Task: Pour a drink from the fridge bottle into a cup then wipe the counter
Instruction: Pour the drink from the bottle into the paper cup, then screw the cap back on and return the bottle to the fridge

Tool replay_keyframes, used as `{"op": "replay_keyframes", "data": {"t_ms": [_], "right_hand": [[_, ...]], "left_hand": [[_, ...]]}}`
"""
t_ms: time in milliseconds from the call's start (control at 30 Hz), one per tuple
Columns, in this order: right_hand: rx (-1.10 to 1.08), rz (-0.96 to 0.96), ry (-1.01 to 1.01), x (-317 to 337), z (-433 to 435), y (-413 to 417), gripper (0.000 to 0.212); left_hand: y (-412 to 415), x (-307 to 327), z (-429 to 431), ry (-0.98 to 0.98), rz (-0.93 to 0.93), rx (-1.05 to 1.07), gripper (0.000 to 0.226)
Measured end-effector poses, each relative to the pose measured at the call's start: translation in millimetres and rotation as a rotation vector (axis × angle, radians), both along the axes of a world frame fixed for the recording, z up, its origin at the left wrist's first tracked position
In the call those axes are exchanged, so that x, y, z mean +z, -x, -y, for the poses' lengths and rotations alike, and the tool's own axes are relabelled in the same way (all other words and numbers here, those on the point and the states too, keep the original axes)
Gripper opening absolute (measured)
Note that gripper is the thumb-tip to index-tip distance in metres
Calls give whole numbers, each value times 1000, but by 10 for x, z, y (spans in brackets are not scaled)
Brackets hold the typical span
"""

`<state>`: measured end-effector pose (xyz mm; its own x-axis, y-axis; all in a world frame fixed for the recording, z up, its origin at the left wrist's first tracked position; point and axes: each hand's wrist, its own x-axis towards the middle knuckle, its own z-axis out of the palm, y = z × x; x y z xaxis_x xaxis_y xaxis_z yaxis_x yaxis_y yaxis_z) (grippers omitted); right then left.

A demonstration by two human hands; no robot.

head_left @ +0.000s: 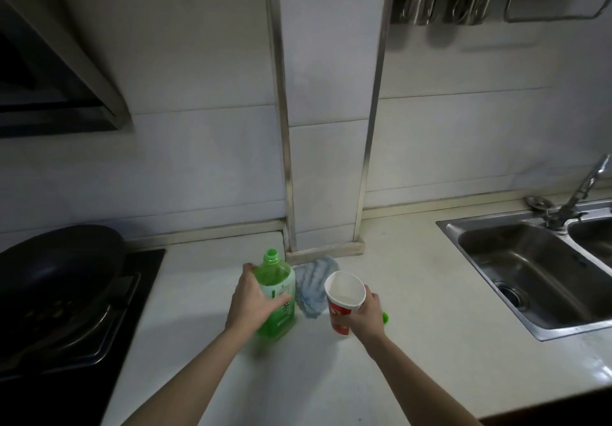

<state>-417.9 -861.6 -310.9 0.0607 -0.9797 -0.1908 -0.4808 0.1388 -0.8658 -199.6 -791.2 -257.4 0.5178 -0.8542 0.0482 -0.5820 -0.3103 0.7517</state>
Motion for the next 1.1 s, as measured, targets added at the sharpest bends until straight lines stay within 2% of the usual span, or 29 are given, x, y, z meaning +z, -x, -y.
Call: {"op": "replay_keyframes", "data": {"t_ms": [233, 367, 533, 600, 733, 900, 1100], "right_hand": [[-43, 3, 46, -52, -63, -142, 85], [-29, -150, 41, -20, -94, -207, 82], [18, -190, 21, -113, -17, -197, 88], [77, -263, 47, -62, -11, -157, 86], [180, -540, 118, -54, 31, 67, 64], [61, -741, 83, -57, 86, 394, 37], [116, -811, 40, -225, 97, 462, 17]], "left_hand": [[-78, -86, -114, -10, -45, -56, 77], [-106, -100, -142, -51, -42, -42, 78], [-111, -110, -148, -63, -39, -30, 77], [-101, -122, -166, -56, -26, -12, 76], [-61, -134, -188, -37, -10, 25, 77], [-17, -126, -189, -41, -18, 24, 76], [-18, -121, -190, -39, -31, 19, 74]]}}
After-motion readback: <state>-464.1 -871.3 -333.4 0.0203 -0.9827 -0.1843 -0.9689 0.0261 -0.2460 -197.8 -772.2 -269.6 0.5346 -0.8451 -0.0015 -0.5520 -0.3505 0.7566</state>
